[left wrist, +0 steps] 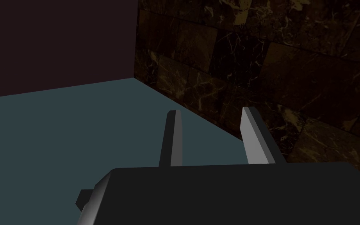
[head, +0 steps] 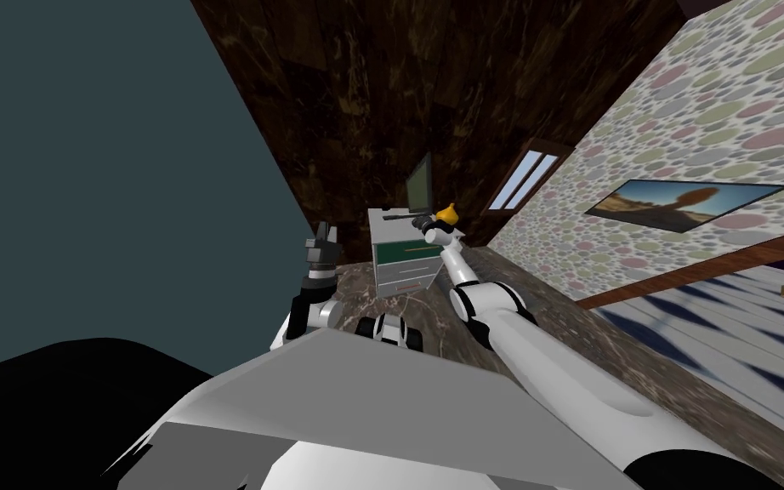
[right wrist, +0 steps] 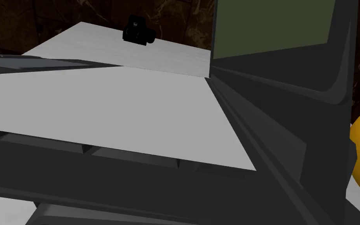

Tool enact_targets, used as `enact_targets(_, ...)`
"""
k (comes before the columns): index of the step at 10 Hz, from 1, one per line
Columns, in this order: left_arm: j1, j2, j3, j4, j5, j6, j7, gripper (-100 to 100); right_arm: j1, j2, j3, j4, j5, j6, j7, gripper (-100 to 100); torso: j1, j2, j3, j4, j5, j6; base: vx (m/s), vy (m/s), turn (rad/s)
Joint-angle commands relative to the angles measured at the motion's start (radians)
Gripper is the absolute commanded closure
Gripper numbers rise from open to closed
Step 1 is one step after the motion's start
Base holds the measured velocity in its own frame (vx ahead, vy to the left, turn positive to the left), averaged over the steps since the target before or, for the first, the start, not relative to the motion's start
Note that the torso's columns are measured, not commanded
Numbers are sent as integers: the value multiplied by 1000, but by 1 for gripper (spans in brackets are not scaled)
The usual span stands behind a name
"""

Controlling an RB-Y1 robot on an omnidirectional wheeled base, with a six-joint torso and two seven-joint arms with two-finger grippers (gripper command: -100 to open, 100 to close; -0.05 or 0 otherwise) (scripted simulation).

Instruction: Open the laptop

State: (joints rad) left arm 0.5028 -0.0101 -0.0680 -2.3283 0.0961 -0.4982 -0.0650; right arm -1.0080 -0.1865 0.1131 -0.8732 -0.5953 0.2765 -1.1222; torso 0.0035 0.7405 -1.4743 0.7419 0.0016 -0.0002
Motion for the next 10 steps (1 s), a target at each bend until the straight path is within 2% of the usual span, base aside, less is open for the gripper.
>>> enact_targets(1, 0, 0, 0, 0, 0, 0, 0, 0, -11, -8, 7, -11, -69, 0, -62, 100, -1, -1, 0, -2, -1, 1, 7, 10, -4)
enact_targets(5, 0, 0, 0, 0, 0, 0, 0, 0, -11, -8, 7, -11, -186, 0, -62, 100, -4, 0, 0, -2, -2, 0, 1, 2, -1)
enact_targets(6, 0, 0, 0, 0, 0, 0, 0, 0, -11, -7, 8, -10, -166, 0, -62, 100, -4, -1, -1, -3, -2, 0, 0, 0, 0)
enact_targets(7, 0, 0, 0, 0, 0, 0, 0, 0, 9, 5, 22, -33, -170, -34, -68, -100, -3, -2, -2, -4, -2, 0, 22, -30, 58)
enact_targets(10, 0, 0, 0, 0, 0, 0, 0, 0, 41, 20, 44, -71, -172, -88, -78, -100, -5, -4, -3, -4, -2, 0, 45, -46, 78)
